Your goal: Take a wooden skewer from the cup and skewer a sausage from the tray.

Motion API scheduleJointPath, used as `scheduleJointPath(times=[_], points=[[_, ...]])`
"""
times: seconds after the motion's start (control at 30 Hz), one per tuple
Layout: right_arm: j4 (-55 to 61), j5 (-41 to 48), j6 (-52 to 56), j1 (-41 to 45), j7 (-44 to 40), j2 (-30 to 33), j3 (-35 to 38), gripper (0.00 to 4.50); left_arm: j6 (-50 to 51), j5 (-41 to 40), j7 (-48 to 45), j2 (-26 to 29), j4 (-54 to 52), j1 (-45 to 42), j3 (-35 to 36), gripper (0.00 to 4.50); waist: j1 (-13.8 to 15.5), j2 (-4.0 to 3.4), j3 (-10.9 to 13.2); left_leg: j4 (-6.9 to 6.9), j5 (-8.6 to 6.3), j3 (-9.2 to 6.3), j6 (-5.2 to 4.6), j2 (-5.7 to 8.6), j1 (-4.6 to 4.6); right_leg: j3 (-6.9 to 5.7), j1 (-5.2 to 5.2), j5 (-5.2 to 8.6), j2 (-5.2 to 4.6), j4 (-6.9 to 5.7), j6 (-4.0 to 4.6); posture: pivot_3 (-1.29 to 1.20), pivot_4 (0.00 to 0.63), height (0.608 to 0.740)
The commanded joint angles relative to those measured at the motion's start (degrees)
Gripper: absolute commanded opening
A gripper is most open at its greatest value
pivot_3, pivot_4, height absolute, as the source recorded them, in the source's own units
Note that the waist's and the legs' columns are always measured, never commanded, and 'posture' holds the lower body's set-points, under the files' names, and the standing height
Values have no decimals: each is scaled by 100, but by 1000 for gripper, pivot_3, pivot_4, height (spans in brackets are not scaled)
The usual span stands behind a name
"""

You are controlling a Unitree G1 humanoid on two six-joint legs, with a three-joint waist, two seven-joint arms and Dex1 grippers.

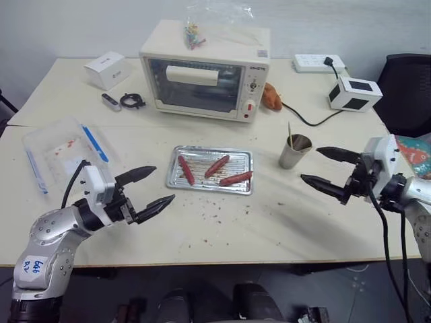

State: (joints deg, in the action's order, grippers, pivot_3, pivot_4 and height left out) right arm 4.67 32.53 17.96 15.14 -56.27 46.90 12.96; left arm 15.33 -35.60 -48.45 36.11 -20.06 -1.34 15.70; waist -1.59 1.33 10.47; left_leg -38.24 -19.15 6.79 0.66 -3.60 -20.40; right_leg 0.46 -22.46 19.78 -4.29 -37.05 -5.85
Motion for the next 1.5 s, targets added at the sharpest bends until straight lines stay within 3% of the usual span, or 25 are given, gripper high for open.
scheduleJointPath(times=[0.03, 0.83, 1.33, 1.5], points=[[-201, -250, -121, 204, 108, -122, -106, 4500, 22, -66, 101, -27, -275, 15, 53, 4455, -2, 0, 0, 1, 0, 1, 0, 0, 0, 0, -1, 0, 0, 0, 0, 0, 150, 740], [-749, -849, -226, 970, 423, -771, -421, 4500, 186, -64, 313, 0, -394, -113, 65, 4455, -11, 0, 0, 2, 0, 5, 1, -2, -1, 0, -4, 0, 3, 1, 0, 0, 150, 740], [-991, -1088, -498, 1162, -6, -220, -337, 4500, -182, 37, 112, -96, -129, 146, 116, 4455, -20, -1, 0, 4, 0, 6, 0, -2, -2, 1, -5, 0, 2, 4, 0, 0, 150, 740], [-976, -1092, -508, 1236, -28, -225, -381, 2861, -290, 62, 86, -129, -84, 167, 96, 4500, -15, -1, 0, 4, 0, 6, 0, -3, -2, 1, -5, 0, 3, 3, 0, 0, 150, 740]])
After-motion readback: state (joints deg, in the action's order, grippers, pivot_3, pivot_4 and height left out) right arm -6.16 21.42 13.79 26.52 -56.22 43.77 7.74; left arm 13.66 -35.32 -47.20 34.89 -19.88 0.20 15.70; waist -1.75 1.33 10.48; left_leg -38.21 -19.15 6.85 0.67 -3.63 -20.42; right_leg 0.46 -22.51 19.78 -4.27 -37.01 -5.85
